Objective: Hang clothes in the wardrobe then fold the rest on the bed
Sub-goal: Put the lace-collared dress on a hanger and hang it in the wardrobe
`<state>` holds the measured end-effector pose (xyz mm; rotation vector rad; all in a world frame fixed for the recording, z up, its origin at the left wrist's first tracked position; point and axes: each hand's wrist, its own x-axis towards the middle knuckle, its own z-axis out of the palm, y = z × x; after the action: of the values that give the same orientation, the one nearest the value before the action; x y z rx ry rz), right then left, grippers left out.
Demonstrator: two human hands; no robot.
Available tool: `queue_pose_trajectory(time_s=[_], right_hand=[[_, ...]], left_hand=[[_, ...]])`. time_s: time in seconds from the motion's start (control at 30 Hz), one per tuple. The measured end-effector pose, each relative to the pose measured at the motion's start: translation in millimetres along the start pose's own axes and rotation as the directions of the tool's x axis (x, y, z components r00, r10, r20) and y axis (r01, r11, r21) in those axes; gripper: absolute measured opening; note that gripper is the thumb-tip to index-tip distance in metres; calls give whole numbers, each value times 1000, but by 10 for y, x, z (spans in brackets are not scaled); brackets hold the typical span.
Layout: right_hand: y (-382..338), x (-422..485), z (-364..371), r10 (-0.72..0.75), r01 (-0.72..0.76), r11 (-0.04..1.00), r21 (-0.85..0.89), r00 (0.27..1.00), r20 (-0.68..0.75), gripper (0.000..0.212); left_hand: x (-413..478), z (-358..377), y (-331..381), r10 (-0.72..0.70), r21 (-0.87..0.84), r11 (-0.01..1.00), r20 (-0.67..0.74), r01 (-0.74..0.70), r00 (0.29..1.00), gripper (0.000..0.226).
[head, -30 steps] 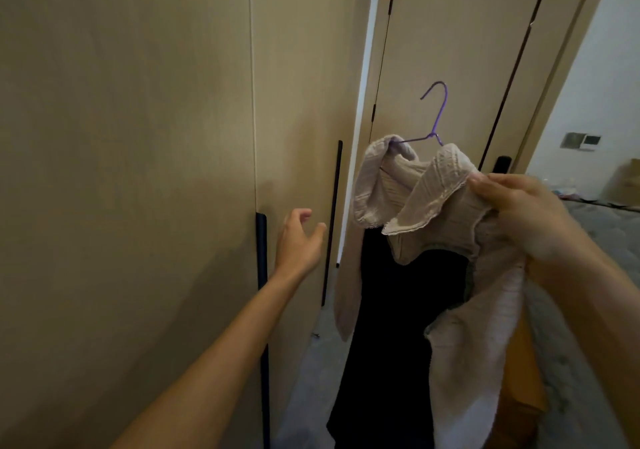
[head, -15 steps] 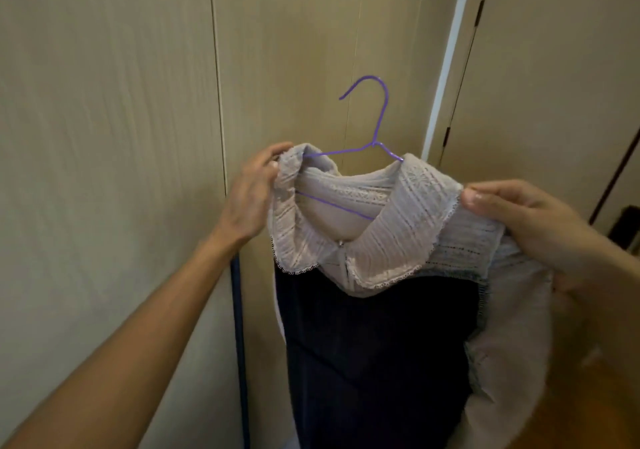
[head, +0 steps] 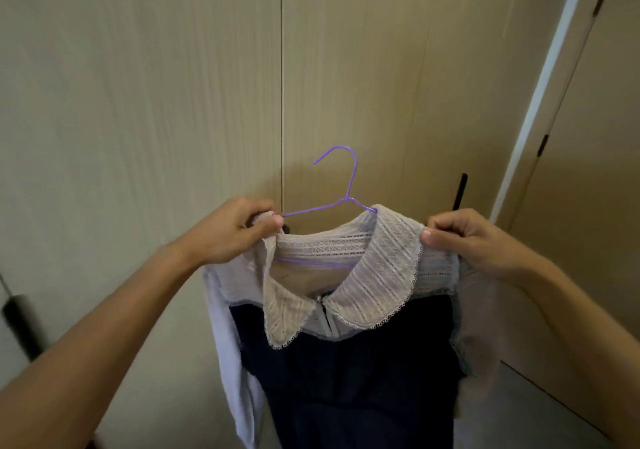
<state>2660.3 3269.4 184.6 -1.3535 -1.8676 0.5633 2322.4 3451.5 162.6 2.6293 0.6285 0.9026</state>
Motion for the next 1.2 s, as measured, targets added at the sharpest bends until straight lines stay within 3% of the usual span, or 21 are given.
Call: queue_pose_trajectory(time_s=[0.07, 0.2, 0.4, 0.53, 0.6, 0.73, 0.83, 0.93, 1.0, 1.2], right_hand=[[96, 89, 38, -24, 26, 999, -46, 999, 45, 46], [300, 414, 159, -84, 96, 988, -117, 991, 104, 40], [536, 1053, 423, -150, 161, 987, -18, 950, 274, 61], [698, 1456, 794, -43, 16, 979, 205, 991, 128, 60], [908, 1730, 1026, 50, -76, 950, 302, 994, 94, 43], [1122, 2168, 1402, 204, -235, 964, 128, 954, 219, 6], [1211, 2363, 1624, 253, -269, 962, 38, 938, 237, 5], [1273, 2464, 1849, 311, -319, 947, 29, 938, 152, 35], [1244, 2441, 1937, 335, -339, 940, 41, 939, 80, 45], [1227, 2306, 2023, 338, -338, 940, 47, 941, -5, 44]], left_hand=[[-146, -5, 74, -3, 39, 999, -1, 3, 1000, 49], [-439, 1, 182, -38, 163, 985, -145, 61, 989, 40], [-783, -55, 390, -120, 408, 870, -370, 278, 921, 34], [-980, -80, 497, -153, 525, 769, -403, 365, 902, 40], [-1048, -71, 580, -156, 590, 703, -418, 398, 895, 43], [-1218, -91, 794, -171, 654, 597, -461, 464, 871, 43], [-1371, -176, 969, -176, 664, 516, -537, 542, 825, 41], [-1562, -298, 1084, -198, 624, 474, -612, 622, 765, 40], [-1697, -359, 1121, -230, 577, 489, -638, 654, 735, 37], [-1844, -425, 1267, -273, 551, 468, -654, 691, 706, 35]])
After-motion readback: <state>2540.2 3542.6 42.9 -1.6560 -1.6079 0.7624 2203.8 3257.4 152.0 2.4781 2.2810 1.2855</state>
